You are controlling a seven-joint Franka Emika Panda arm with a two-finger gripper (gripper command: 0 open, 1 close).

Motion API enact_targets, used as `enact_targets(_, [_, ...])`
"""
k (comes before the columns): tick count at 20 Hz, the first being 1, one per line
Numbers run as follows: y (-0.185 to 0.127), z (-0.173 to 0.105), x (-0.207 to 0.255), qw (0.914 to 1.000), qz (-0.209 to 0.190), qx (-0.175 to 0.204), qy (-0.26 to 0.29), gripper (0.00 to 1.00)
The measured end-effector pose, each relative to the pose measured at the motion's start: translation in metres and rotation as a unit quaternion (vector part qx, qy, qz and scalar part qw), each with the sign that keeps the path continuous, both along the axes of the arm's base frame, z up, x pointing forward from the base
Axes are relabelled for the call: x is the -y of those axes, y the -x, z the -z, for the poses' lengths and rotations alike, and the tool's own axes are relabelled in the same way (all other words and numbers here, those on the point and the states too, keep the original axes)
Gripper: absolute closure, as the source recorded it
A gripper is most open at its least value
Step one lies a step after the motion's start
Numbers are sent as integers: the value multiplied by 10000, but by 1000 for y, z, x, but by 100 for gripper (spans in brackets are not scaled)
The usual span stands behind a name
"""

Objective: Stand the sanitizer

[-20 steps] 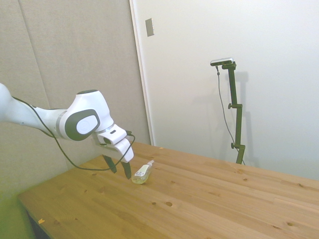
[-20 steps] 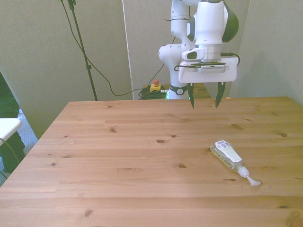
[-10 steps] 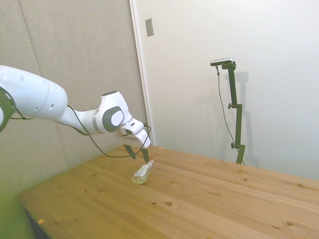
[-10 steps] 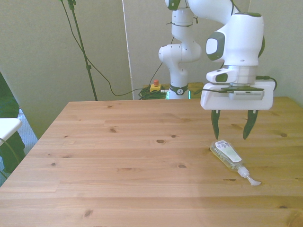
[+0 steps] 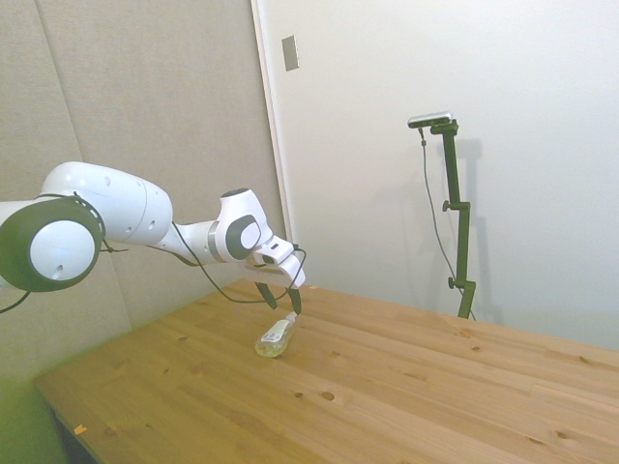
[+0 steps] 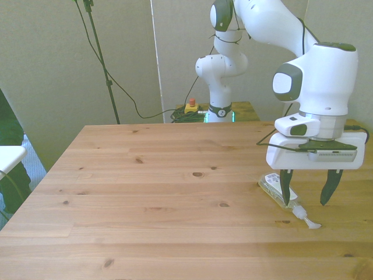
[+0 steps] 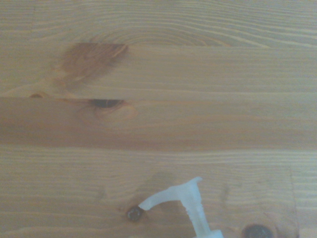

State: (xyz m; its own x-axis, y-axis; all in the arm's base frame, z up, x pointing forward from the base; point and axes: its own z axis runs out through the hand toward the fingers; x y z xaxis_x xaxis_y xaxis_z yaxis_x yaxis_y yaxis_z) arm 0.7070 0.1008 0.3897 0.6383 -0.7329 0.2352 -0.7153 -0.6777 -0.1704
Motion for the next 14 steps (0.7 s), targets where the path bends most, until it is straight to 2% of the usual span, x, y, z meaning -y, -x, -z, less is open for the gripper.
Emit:
enact_targets(7, [-16, 25, 3, 9999, 54, -149, 61, 0])
enact_targets(8, [-17, 26, 4, 9998, 65, -179, 74, 100])
enact_targets(14, [-20, 33, 7, 9994, 121, -312, 86, 100])
